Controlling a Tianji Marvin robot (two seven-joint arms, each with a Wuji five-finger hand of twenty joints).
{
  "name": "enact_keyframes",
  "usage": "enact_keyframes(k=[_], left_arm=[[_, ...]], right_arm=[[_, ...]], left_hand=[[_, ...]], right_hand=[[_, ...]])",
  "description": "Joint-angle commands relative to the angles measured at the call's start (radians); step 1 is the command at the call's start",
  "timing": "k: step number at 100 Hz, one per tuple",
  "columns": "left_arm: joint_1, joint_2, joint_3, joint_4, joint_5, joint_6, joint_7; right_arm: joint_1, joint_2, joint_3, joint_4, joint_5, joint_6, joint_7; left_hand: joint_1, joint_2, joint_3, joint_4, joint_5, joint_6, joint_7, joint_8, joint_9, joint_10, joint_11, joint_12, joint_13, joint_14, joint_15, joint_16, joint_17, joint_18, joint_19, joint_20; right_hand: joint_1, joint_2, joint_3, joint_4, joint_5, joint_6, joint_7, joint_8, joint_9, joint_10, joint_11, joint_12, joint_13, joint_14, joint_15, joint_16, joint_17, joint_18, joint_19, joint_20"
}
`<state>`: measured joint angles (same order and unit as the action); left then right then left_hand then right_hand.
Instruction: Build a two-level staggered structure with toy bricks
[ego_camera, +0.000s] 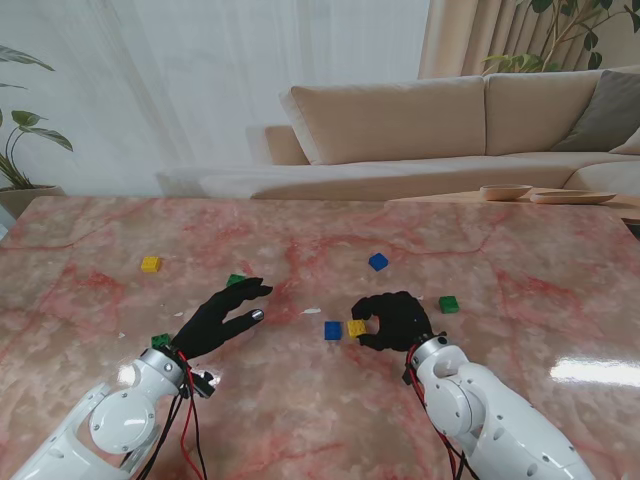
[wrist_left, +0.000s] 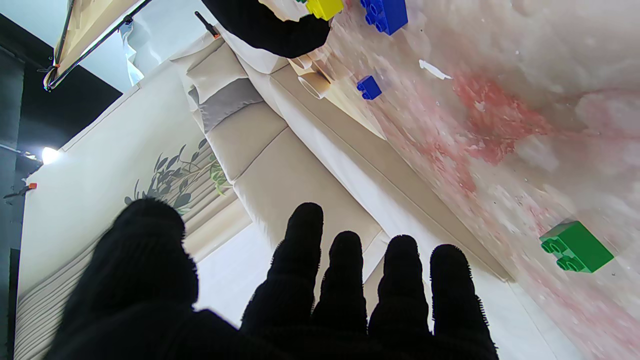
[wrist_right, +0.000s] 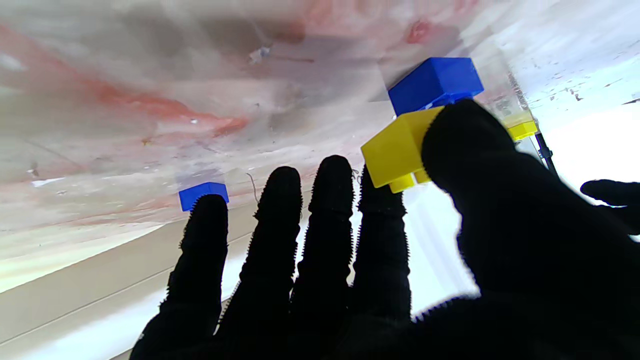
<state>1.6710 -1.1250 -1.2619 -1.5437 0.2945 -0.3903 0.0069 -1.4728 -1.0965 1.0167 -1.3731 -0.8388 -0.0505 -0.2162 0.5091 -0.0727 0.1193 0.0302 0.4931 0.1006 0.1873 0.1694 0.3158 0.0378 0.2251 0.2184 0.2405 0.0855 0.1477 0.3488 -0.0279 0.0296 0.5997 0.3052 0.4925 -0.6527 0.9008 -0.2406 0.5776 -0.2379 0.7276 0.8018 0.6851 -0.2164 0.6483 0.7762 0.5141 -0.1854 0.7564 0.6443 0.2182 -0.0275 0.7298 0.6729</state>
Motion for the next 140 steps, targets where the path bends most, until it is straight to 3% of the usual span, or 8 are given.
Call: enact_keyframes(k=[1, 27, 77, 95, 104, 140], left_arm=[[0.007, 0.001, 0.0, -0.004, 0.003, 0.002, 0.003], [0.017, 0.001, -0.006, -0.011, 0.004, 0.006, 0.002], [0.032, 0.003, -0.013, -0.031, 0.001, 0.021, -0.006], [0.036, 0.005, -0.016, -0.037, 0.001, 0.024, -0.012], [0.04, 0.007, -0.02, -0.043, -0.001, 0.027, -0.022], [0.044, 0.007, -0.023, -0.05, 0.001, 0.03, -0.022]], right_arm=[[-0.002, -0.005, -0.005, 0.012, 0.009, 0.001, 0.013], [0.013, -0.012, -0.023, 0.029, 0.035, 0.023, 0.012], [0.081, -0.022, -0.084, 0.109, 0.078, 0.054, 0.017], [0.099, -0.024, -0.107, 0.13, 0.086, 0.057, 0.018], [0.102, -0.023, -0.113, 0.134, 0.089, 0.061, 0.027], [0.111, -0.023, -0.129, 0.14, 0.092, 0.075, 0.04]], left_hand=[[0.026, 0.038, -0.037, -0.021, 0.019, -0.023, -0.002, 0.007, 0.023, -0.029, -0.016, -0.013, -0.002, -0.057, -0.035, -0.01, -0.005, -0.01, -0.026, -0.01], [0.026, 0.038, -0.038, -0.021, 0.019, -0.022, -0.002, 0.007, 0.023, -0.03, -0.016, -0.013, -0.001, -0.056, -0.035, -0.009, -0.005, -0.009, -0.027, -0.01], [0.027, 0.04, -0.04, -0.021, 0.021, -0.021, -0.002, 0.007, 0.024, -0.03, -0.016, -0.013, -0.002, -0.056, -0.034, -0.009, -0.006, -0.005, -0.025, -0.009], [0.026, 0.042, -0.042, -0.022, 0.034, -0.04, 0.004, 0.01, 0.029, -0.039, -0.016, -0.013, -0.001, -0.057, -0.035, -0.01, -0.008, -0.001, -0.027, -0.01], [0.028, 0.043, -0.044, -0.022, 0.042, -0.045, 0.011, 0.014, 0.03, -0.045, -0.019, -0.014, -0.003, -0.061, -0.037, -0.01, -0.008, -0.002, -0.031, -0.012], [0.03, 0.045, -0.047, -0.022, 0.043, -0.042, 0.011, 0.015, 0.031, -0.047, -0.019, -0.016, -0.001, -0.061, -0.038, -0.011, -0.007, 0.002, -0.034, -0.013]], right_hand=[[-0.002, 0.023, 0.053, -0.031, 0.033, -0.063, 0.048, 0.01, -0.006, -0.002, -0.009, 0.013, -0.007, -0.001, -0.006, 0.011, -0.012, -0.006, -0.002, 0.02], [-0.013, 0.036, 0.046, -0.025, 0.016, -0.042, 0.03, 0.012, -0.028, 0.002, -0.01, 0.013, -0.025, -0.001, -0.007, 0.012, -0.021, -0.009, -0.007, 0.02], [-0.034, 0.044, 0.083, 0.028, -0.036, 0.001, -0.038, 0.059, -0.1, 0.005, 0.004, 0.009, -0.068, -0.004, 0.005, 0.012, -0.036, -0.014, -0.011, 0.026], [-0.039, 0.051, 0.064, 0.036, -0.042, 0.005, -0.042, 0.073, -0.114, 0.007, 0.004, 0.006, -0.076, -0.003, 0.004, 0.01, -0.039, -0.015, -0.011, 0.026], [-0.053, 0.065, 0.037, 0.093, -0.049, 0.022, -0.066, 0.091, -0.13, 0.012, 0.004, -0.001, -0.085, -0.002, 0.004, 0.007, -0.044, -0.015, -0.014, 0.027], [-0.051, 0.068, -0.005, 0.101, -0.091, 0.042, -0.092, 0.108, -0.179, 0.018, 0.0, -0.006, -0.105, -0.001, 0.002, 0.006, -0.051, -0.015, -0.017, 0.028]])
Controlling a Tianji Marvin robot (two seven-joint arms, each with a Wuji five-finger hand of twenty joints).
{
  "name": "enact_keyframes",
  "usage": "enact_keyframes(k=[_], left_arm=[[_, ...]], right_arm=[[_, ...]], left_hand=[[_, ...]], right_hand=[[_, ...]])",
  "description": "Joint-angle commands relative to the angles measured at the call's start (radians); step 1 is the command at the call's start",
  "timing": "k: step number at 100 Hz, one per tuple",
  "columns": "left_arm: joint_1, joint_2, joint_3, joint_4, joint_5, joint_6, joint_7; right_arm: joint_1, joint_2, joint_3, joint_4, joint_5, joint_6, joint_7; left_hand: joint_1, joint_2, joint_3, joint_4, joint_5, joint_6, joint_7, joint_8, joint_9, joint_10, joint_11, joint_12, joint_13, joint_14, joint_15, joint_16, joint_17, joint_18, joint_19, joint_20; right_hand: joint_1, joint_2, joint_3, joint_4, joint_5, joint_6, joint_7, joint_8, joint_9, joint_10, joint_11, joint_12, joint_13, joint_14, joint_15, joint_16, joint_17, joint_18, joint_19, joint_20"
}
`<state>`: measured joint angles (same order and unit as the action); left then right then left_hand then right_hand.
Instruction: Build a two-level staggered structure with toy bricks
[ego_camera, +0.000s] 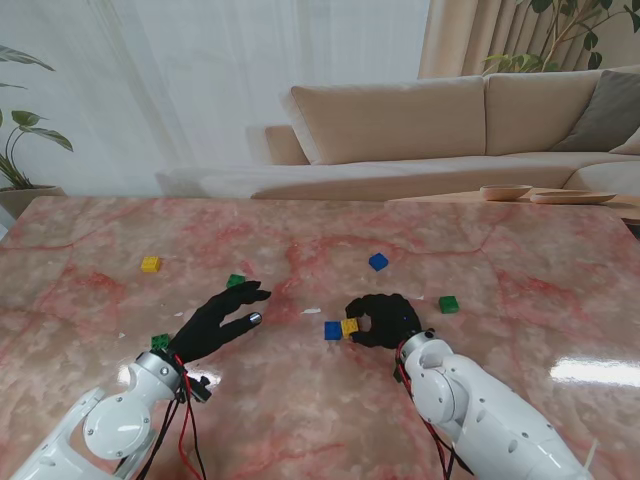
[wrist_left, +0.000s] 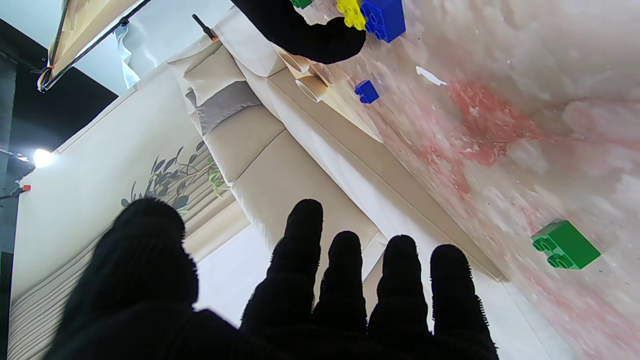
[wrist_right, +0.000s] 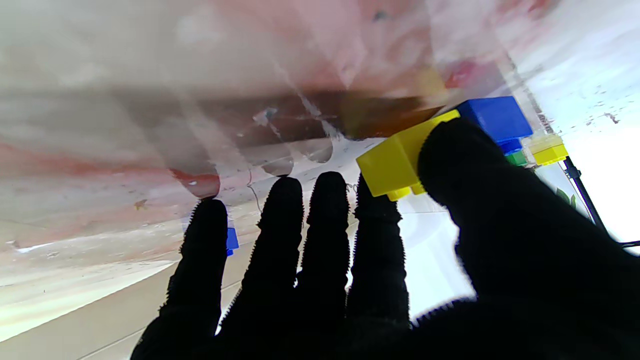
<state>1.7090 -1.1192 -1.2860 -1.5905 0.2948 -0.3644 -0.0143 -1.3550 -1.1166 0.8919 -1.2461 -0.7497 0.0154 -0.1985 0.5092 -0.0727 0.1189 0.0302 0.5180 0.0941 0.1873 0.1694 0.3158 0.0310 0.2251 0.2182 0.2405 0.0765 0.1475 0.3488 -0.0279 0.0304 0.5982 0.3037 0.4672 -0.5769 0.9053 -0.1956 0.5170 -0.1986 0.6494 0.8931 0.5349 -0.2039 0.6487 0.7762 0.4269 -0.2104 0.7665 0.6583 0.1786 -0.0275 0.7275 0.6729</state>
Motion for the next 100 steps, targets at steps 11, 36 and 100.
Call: enact_keyframes(k=[11, 36, 100], left_arm=[[0.007, 0.001, 0.0, -0.005, 0.001, 0.004, -0.002], [0.01, 0.002, -0.002, -0.008, 0.001, 0.007, -0.003], [0.02, 0.002, -0.007, -0.018, 0.001, 0.015, -0.003]], right_arm=[[-0.006, -0.001, -0.007, 0.011, 0.002, 0.012, 0.031], [-0.002, -0.001, -0.014, 0.013, 0.003, 0.018, 0.036], [0.013, -0.002, -0.03, 0.033, 0.003, -0.006, 0.027]], left_hand=[[0.031, 0.045, -0.047, -0.022, 0.019, -0.035, 0.011, 0.016, 0.032, -0.04, -0.019, -0.016, 0.0, -0.051, -0.037, -0.011, -0.007, 0.001, -0.033, -0.012], [0.031, 0.046, -0.049, -0.022, 0.019, -0.036, 0.012, 0.016, 0.032, -0.038, -0.018, -0.016, 0.0, -0.051, -0.037, -0.01, -0.007, 0.003, -0.032, -0.011], [0.034, 0.049, -0.054, -0.022, 0.021, -0.035, 0.011, 0.017, 0.032, -0.03, -0.019, -0.016, 0.002, -0.05, -0.038, -0.01, -0.007, 0.007, -0.039, -0.013]], right_hand=[[-0.026, -0.005, -0.031, 0.057, -0.038, 0.01, -0.022, 0.02, -0.04, 0.008, -0.002, -0.009, -0.022, 0.025, -0.009, -0.009, -0.014, -0.015, -0.016, 0.029], [-0.014, -0.004, -0.037, 0.064, -0.036, 0.01, -0.031, 0.026, -0.042, 0.008, 0.0, -0.011, -0.019, 0.026, -0.008, -0.009, -0.01, -0.013, -0.015, 0.03], [-0.026, -0.007, 0.006, 0.056, -0.001, -0.022, 0.0, 0.056, -0.019, 0.009, 0.0, -0.016, -0.005, 0.026, -0.007, -0.01, -0.003, -0.013, -0.014, 0.031]])
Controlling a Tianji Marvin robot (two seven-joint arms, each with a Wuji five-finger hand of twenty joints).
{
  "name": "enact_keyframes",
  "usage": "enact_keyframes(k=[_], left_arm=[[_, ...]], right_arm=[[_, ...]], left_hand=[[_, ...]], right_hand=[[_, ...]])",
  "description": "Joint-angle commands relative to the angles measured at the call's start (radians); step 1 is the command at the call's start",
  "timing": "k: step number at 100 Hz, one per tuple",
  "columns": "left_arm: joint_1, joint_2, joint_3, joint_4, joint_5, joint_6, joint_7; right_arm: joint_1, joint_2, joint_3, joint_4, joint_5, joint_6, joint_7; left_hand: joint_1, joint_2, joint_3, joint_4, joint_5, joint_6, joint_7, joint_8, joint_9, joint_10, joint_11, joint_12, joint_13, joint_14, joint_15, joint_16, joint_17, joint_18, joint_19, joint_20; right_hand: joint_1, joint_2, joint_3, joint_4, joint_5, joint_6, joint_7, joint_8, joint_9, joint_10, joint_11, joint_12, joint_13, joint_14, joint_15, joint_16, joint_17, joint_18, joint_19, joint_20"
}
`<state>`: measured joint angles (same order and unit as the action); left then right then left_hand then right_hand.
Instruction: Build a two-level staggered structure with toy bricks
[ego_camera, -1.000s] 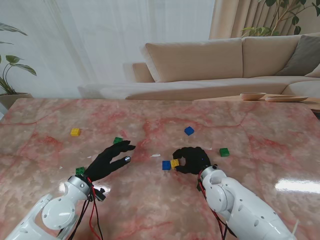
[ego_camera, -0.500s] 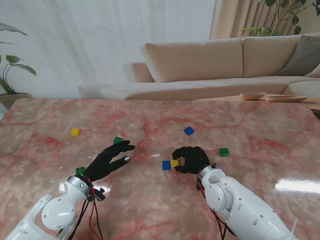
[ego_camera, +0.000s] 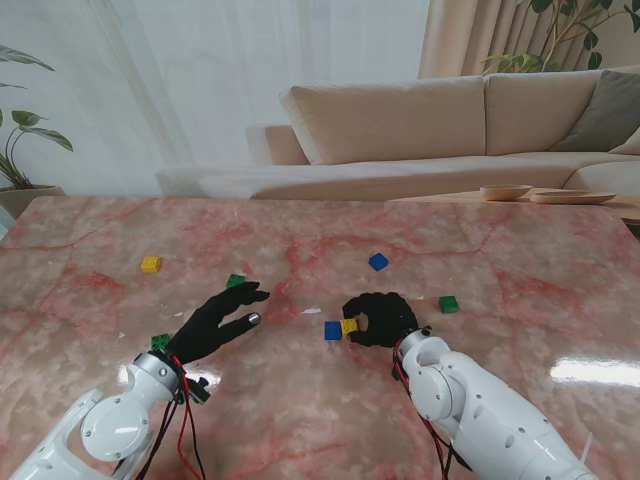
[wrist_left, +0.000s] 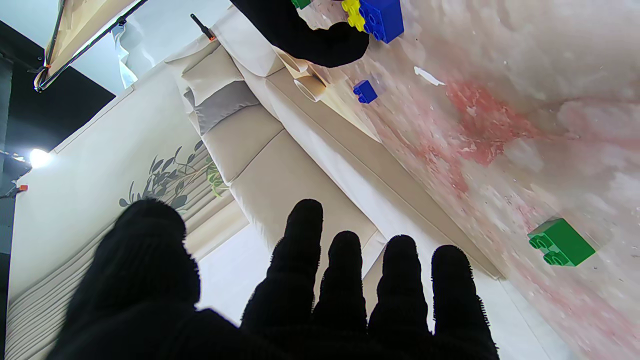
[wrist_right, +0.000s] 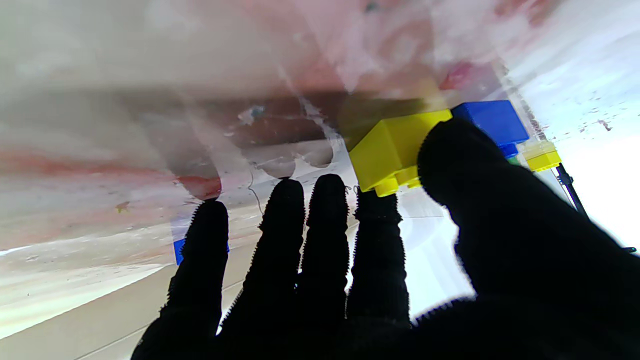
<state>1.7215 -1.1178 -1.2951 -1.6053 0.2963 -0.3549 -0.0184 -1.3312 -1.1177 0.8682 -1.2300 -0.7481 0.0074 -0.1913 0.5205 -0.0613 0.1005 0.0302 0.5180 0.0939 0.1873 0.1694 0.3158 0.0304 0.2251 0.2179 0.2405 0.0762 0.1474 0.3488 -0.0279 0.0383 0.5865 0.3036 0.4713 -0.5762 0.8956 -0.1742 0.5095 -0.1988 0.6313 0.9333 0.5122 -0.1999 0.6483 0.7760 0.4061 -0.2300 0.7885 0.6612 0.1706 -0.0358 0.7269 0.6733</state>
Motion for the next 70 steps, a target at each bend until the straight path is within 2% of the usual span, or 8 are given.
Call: enact_keyframes(k=[1, 11, 27, 70], left_arm=[[0.007, 0.0, 0.002, -0.003, 0.0, 0.005, 0.002], [0.008, 0.0, 0.002, -0.004, 0.001, 0.008, 0.004], [0.012, 0.0, 0.001, -0.008, -0.002, 0.011, 0.001], [0.014, 0.0, -0.002, -0.011, 0.002, 0.012, 0.003]], right_arm=[[-0.011, -0.001, -0.007, 0.017, 0.002, 0.002, 0.019], [-0.011, -0.001, -0.008, 0.017, 0.003, 0.003, 0.021], [-0.012, 0.0, -0.009, 0.016, 0.002, 0.003, 0.024], [-0.008, -0.004, -0.018, 0.025, 0.001, 0.007, 0.006]], left_hand=[[0.022, 0.038, -0.036, -0.023, 0.021, -0.035, 0.011, 0.017, 0.032, -0.026, -0.019, -0.016, 0.002, -0.049, -0.037, -0.01, -0.007, -0.001, -0.026, -0.012], [0.025, 0.036, -0.035, -0.022, 0.023, -0.026, 0.011, 0.017, 0.027, -0.015, -0.02, -0.016, 0.0, -0.04, -0.037, -0.01, -0.006, -0.001, -0.022, -0.01], [0.024, 0.037, -0.036, -0.023, 0.022, -0.027, 0.009, 0.016, 0.026, -0.019, -0.019, -0.016, -0.001, -0.041, -0.036, -0.01, -0.007, 0.001, -0.018, -0.008], [0.025, 0.036, -0.035, -0.024, 0.026, -0.027, 0.01, 0.016, 0.03, -0.017, -0.019, -0.017, 0.0, -0.04, -0.035, -0.011, -0.009, 0.003, -0.021, -0.01]], right_hand=[[-0.03, -0.007, 0.015, 0.035, 0.006, -0.022, 0.018, 0.016, 0.004, 0.005, 0.0, -0.016, 0.016, 0.045, -0.029, -0.013, 0.005, -0.005, -0.013, 0.03], [-0.036, -0.007, 0.005, 0.034, -0.003, -0.016, 0.009, 0.012, -0.002, 0.005, -0.005, -0.017, 0.011, 0.046, -0.032, -0.014, 0.003, -0.006, -0.014, 0.03], [-0.038, -0.003, -0.017, 0.038, -0.011, -0.007, -0.01, 0.003, -0.01, 0.007, -0.01, -0.018, 0.007, 0.046, -0.035, -0.014, -0.001, -0.006, -0.017, 0.031], [-0.04, 0.005, 0.001, 0.04, 0.007, -0.019, 0.012, 0.017, -0.004, 0.006, -0.007, -0.018, 0.009, 0.046, -0.033, -0.012, 0.001, -0.006, -0.016, 0.033]])
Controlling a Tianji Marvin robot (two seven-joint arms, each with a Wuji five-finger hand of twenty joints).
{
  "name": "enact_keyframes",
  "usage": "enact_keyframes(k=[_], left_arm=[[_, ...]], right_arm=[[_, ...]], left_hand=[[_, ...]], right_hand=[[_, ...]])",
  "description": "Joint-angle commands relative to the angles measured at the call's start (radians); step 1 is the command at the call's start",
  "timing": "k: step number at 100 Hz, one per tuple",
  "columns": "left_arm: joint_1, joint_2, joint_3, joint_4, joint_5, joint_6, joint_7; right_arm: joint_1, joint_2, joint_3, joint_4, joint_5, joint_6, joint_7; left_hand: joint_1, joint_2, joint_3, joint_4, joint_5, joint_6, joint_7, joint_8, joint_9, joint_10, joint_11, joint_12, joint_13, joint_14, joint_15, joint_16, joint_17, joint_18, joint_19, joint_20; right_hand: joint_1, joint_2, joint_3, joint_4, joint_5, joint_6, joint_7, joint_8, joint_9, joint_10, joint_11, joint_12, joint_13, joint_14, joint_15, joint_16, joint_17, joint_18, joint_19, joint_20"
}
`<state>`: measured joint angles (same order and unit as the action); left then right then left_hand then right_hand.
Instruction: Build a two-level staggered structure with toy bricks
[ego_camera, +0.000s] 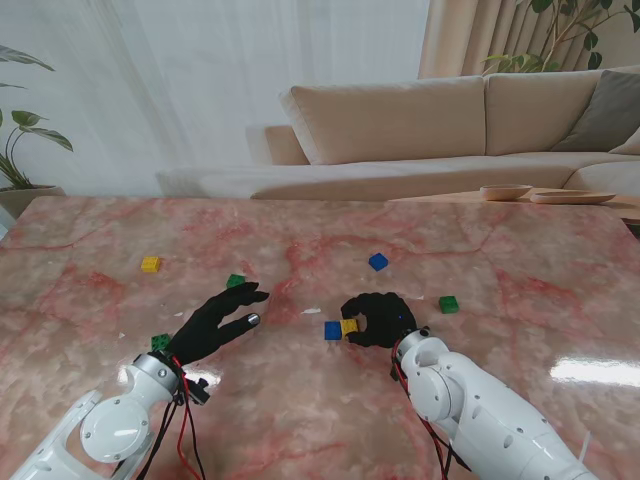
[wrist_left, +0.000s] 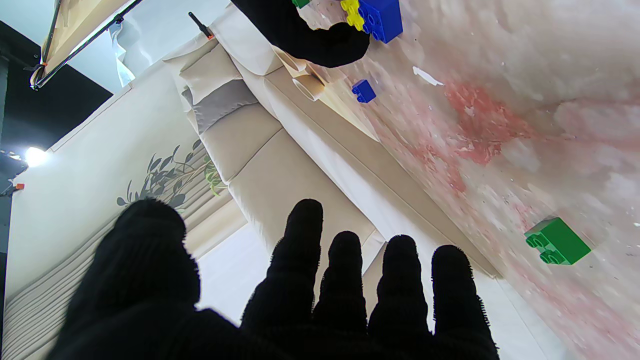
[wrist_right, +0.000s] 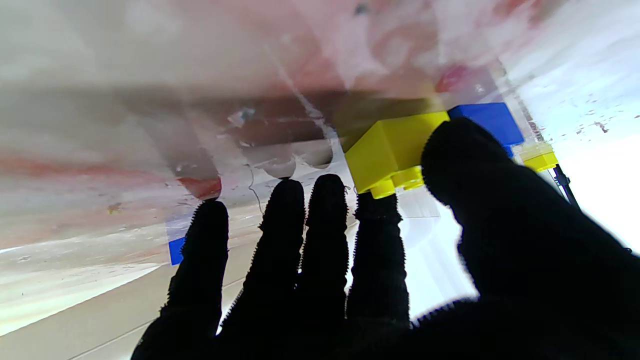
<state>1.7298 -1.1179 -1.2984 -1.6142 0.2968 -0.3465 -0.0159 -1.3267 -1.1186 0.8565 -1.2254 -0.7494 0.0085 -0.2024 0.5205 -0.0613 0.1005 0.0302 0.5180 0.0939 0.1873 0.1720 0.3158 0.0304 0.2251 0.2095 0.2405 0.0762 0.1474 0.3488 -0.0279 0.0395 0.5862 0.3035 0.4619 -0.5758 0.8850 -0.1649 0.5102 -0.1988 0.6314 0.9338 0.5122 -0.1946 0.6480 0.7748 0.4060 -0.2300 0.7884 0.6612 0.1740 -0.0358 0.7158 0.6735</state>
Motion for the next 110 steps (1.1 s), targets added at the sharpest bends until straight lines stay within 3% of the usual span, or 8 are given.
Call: enact_keyframes(k=[1, 27, 61, 71, 93, 110], left_arm=[[0.006, 0.0, 0.002, -0.002, 0.001, 0.004, 0.001], [0.008, 0.001, 0.001, -0.005, -0.001, 0.005, -0.002], [0.01, 0.0, 0.0, -0.006, -0.001, 0.004, 0.0], [0.01, 0.0, -0.001, -0.006, -0.001, 0.003, 0.001], [0.016, 0.001, -0.011, -0.014, 0.005, 0.004, 0.0], [0.015, -0.001, -0.01, -0.018, 0.01, 0.004, 0.01]], right_arm=[[-0.013, -0.003, -0.006, 0.02, 0.002, 0.006, 0.017], [-0.013, -0.004, -0.008, 0.022, 0.007, 0.005, 0.019], [-0.026, 0.002, 0.011, 0.004, 0.008, -0.026, 0.035], [-0.045, 0.004, 0.034, -0.022, 0.006, -0.033, 0.04], [-0.126, 0.01, 0.127, -0.145, -0.022, -0.029, 0.043], [-0.195, 0.012, 0.207, -0.258, -0.018, -0.034, 0.063]], left_hand=[[0.024, 0.036, -0.036, -0.024, 0.026, -0.027, 0.01, 0.013, 0.03, -0.018, -0.018, -0.008, 0.0, -0.041, -0.035, -0.011, -0.009, 0.001, -0.02, -0.01], [0.025, 0.037, -0.036, -0.024, 0.024, -0.028, 0.01, 0.013, 0.033, -0.016, -0.017, -0.008, 0.0, -0.041, -0.035, -0.01, -0.009, 0.002, -0.022, -0.011], [0.023, 0.039, -0.038, -0.024, 0.022, -0.029, 0.009, 0.013, 0.033, -0.02, -0.019, -0.008, -0.002, -0.041, -0.036, -0.01, -0.008, 0.002, -0.023, -0.012], [0.022, 0.039, -0.039, -0.024, 0.02, -0.028, 0.008, 0.013, 0.031, -0.02, -0.02, -0.008, -0.003, -0.042, -0.036, -0.011, -0.009, 0.002, -0.023, -0.012], [0.022, 0.039, -0.039, -0.023, 0.019, -0.026, 0.007, 0.013, 0.031, -0.02, -0.02, -0.008, -0.003, -0.043, -0.037, -0.011, -0.008, -0.005, -0.029, -0.015], [0.021, 0.04, -0.04, -0.023, 0.015, -0.027, 0.005, 0.012, 0.03, -0.02, -0.02, -0.008, -0.002, -0.045, -0.037, -0.011, -0.007, -0.007, -0.031, -0.015]], right_hand=[[-0.032, 0.005, 0.011, 0.03, 0.005, -0.019, 0.012, 0.017, -0.005, 0.001, -0.007, -0.017, 0.008, 0.046, -0.033, -0.012, -0.003, -0.006, -0.005, 0.033], [-0.05, 0.013, 0.004, 0.028, -0.012, -0.009, -0.003, 0.01, -0.013, 0.002, -0.01, -0.018, 0.003, 0.046, -0.034, -0.012, -0.006, -0.008, -0.006, 0.033], [-0.1, 0.033, -0.246, 0.069, -0.086, 0.114, -0.257, -0.158, -0.088, 0.03, -0.061, -0.049, -0.039, 0.052, -0.054, -0.012, -0.032, -0.01, -0.032, 0.041], [-0.148, 0.034, -0.272, 0.081, -0.107, 0.132, -0.296, -0.18, -0.119, 0.039, -0.084, -0.064, -0.059, 0.054, -0.07, -0.017, -0.041, -0.012, -0.041, 0.043], [-0.223, 0.075, -0.249, 0.096, -0.146, 0.166, -0.373, -0.223, -0.158, 0.069, -0.185, -0.174, -0.074, 0.075, -0.183, -0.079, -0.053, -0.01, -0.08, 0.048], [-0.263, 0.121, -0.226, 0.104, -0.162, 0.19, -0.429, -0.274, -0.143, 0.102, -0.346, -0.357, -0.045, 0.136, -0.49, -0.259, -0.055, 0.008, -0.169, -0.005]])
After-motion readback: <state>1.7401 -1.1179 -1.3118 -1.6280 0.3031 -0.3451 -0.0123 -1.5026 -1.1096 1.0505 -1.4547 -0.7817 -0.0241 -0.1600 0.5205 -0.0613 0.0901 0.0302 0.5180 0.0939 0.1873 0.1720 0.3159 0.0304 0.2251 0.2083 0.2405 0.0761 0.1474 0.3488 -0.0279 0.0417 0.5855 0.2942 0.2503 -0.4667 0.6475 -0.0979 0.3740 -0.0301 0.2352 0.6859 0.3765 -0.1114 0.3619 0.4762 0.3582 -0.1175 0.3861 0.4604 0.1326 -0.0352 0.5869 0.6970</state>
